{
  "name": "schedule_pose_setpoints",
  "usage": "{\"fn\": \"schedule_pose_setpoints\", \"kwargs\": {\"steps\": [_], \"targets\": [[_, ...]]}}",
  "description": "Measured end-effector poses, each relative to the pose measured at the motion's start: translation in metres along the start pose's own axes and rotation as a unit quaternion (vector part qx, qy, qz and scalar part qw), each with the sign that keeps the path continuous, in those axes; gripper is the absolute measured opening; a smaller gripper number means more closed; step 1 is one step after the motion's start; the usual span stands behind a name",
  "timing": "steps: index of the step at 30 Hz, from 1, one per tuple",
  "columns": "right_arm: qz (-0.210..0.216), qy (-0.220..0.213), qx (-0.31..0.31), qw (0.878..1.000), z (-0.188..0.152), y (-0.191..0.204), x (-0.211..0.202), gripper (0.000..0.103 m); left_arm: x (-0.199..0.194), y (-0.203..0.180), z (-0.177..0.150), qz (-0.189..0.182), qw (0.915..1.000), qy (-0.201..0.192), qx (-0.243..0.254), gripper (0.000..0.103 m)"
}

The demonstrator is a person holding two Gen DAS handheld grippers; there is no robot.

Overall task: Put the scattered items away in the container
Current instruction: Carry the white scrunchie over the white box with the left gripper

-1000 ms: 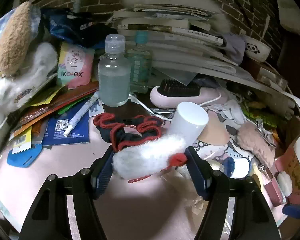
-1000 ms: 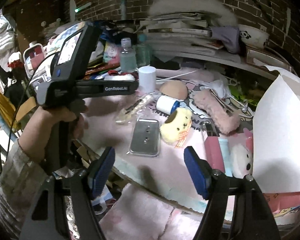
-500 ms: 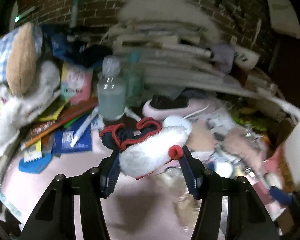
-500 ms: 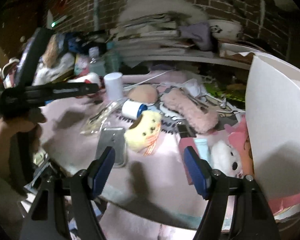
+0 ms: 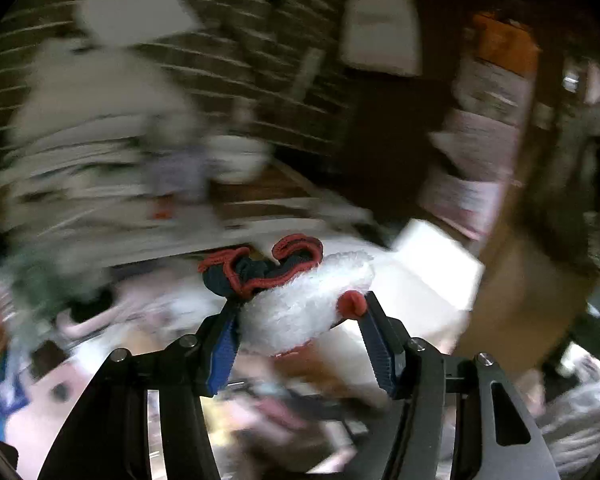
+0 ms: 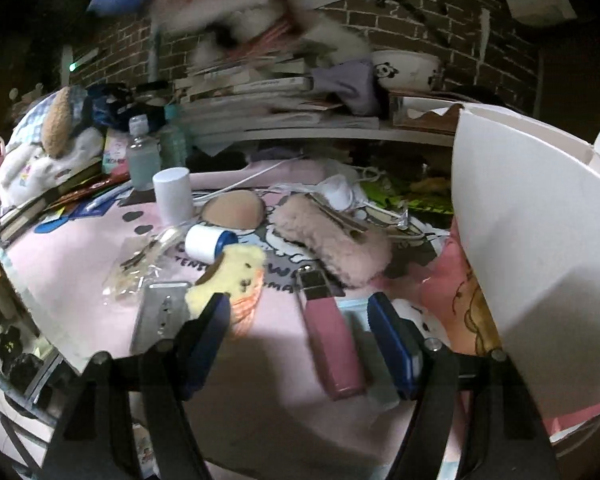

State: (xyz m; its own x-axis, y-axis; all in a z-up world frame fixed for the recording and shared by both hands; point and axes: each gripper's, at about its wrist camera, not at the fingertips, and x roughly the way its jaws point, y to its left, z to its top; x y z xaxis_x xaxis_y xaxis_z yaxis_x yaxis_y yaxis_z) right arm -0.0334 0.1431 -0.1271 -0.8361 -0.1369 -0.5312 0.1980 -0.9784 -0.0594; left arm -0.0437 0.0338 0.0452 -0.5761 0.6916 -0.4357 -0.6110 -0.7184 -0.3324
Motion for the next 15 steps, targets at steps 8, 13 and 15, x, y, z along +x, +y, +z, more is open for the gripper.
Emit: {"fn": "schedule_pose_setpoints", "kwargs": {"steps": [8, 13, 15], "targets": [[0.007, 0.0, -0.002, 1.0, -0.006, 0.003, -0.002, 0.069, 0.077, -0.069, 0.033, -0.08, 0.9859, 0.126, 0.075, 0.053], [0.01, 0.0, -0.005, 1.0, -0.007, 0.005, -0.002, 0.069, 0.124, -0.093, 0.025, -0.07, 0.9685, 0.214, 0.106, 0.053], [0.012, 0.0, -0.006, 1.0, -0.007, 0.006, -0.003, 0.069, 0.139, -0.097, 0.022, -0.059, 0.9629, 0.238, 0.112, 0.053]]}}
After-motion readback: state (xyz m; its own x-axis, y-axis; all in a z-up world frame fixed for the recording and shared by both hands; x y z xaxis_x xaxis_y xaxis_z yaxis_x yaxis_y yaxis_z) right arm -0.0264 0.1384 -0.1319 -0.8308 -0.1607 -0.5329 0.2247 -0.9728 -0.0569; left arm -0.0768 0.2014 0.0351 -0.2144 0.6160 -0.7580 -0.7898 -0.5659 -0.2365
